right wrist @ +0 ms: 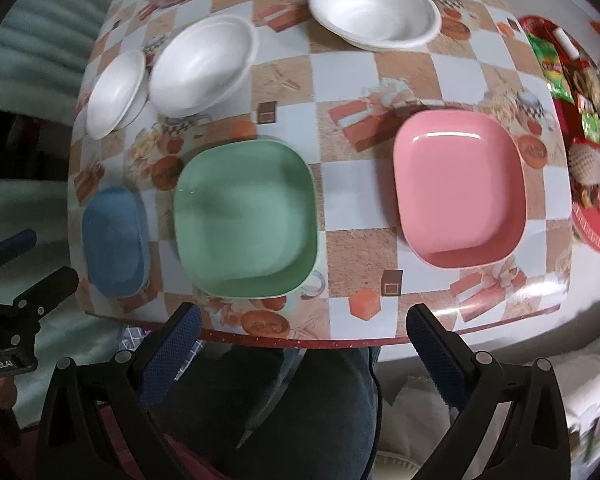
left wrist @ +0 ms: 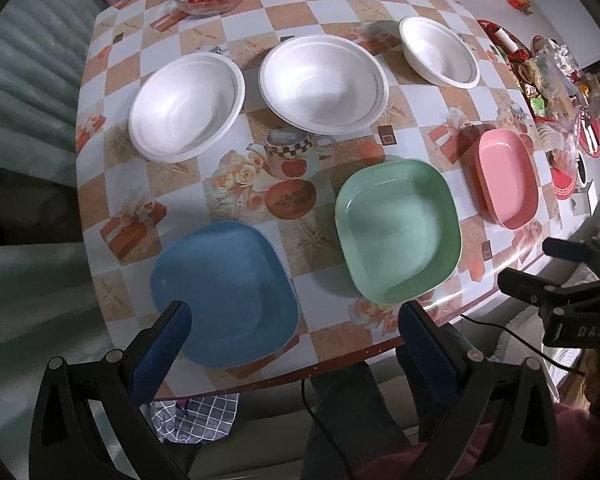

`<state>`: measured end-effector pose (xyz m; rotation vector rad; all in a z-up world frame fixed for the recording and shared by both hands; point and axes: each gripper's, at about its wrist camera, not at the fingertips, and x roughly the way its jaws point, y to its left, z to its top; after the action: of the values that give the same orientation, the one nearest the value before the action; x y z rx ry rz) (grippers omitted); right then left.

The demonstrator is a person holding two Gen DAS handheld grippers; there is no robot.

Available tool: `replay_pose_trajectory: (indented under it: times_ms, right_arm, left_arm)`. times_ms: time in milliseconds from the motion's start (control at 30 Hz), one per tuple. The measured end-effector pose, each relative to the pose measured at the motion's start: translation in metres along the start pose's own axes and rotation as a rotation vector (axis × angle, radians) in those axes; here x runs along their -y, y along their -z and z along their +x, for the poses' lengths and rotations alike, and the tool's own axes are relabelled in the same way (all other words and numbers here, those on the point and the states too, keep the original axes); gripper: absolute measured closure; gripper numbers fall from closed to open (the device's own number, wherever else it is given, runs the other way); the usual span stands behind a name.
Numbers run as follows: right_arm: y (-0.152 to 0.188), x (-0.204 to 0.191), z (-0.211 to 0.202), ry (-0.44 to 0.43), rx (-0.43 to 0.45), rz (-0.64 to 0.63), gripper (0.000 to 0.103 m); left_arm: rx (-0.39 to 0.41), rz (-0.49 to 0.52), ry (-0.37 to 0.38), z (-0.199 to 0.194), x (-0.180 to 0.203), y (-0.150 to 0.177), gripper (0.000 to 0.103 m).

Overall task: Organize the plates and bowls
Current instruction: 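Move both grippers toward the rim of the green square plate, then close the left and right grippers on the green plate's rim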

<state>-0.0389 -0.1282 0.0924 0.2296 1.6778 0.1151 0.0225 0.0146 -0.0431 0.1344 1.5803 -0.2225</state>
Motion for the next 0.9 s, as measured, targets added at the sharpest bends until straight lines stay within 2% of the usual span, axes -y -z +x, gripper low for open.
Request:
replay_pose_trajectory:
  times_ms: [267, 500, 667, 900]
  right_arm:
    - [-0.004, 0.007, 0.034, -0.035, -0.052, 0.021, 0.0]
    - [-0.021, 0.015, 0.065, -0.087, -0.088, 0.075, 0.0]
    - [-0.036, 0.014, 0.079, -0.103, -0.091, 0.07, 0.0]
    - [-0.046, 0.022, 0.094, -0.101, -0.126, 0.09, 0.0]
  left_arm:
    - [-0.015, -0.004, 0.025, 0.027, 0.013, -0.011, 0.0]
    - [-0.016, -0.042, 0.02, 0.052, 0.012, -0.021, 0.0]
    - [-0.007, -0.046, 0.027, 0.067, 0.013, -0.026, 0.0]
    - [0.023, -0.073, 0.083, 0.078, 0.012, -0.031, 0.0]
